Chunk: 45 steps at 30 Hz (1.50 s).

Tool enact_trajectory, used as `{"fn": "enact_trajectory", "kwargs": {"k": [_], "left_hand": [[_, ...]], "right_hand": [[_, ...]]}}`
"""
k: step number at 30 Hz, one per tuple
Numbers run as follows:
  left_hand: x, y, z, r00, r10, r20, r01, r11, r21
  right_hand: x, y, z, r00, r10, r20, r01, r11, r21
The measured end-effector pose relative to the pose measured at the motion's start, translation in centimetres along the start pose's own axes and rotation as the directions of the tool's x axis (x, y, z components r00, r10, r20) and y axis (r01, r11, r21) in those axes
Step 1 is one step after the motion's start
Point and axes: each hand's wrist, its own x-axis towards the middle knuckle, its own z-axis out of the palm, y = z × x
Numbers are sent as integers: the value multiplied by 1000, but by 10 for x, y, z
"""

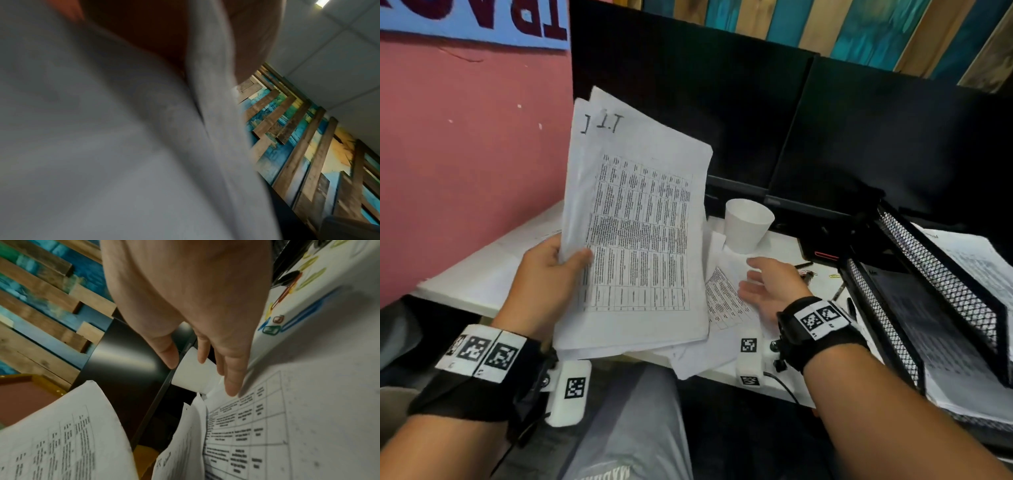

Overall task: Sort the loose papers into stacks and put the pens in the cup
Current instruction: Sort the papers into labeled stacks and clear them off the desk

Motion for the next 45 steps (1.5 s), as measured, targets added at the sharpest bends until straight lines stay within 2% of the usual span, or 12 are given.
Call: {"fn": "enact_trajectory", "kwargs": {"k": [3,6,12,17,23,27,33,38,42,45], "left_hand": [[1,-1,-6,1000,-6,-4,6,1000,15],[2,-3,-16,1000,-10,-3,10,1000,17],[1,-3,-30,1000,-19,11,19,1000,-7],[3,-6,-43,1000,-4,17,4,1000,-21],[6,-9,-50,1000,2,24,-2,999,-34],[8,-12,-51,999,-8,31,9,999,-34],[4,-14,-39,999,-34,23,34,999,-3],[-1,-15,-28,999,-41,5,41,999,13],[-4,-13,-22,999,-51,2,51,999,-5],[-5,-9,-17,999,-36,6,36,999,1]], "right_hand": [[5,6,16,999,13,48,-12,1000,-17],[8,8,32,996,10,93,0,994,-109],[11,10,65,995,-11,98,40,952,-304],[15,16,80,998,-18,63,40,928,-371],[11,12,88,994,-46,98,94,822,-562],[14,1,75,976,-197,94,218,864,-453],[15,-30,12,904,-425,-49,379,848,-370],[14,-59,-48,890,-407,-206,373,909,-186],[7,-74,-74,877,-415,-244,402,910,-102],[-1,-79,-77,884,-423,-199,425,905,-36]]}}
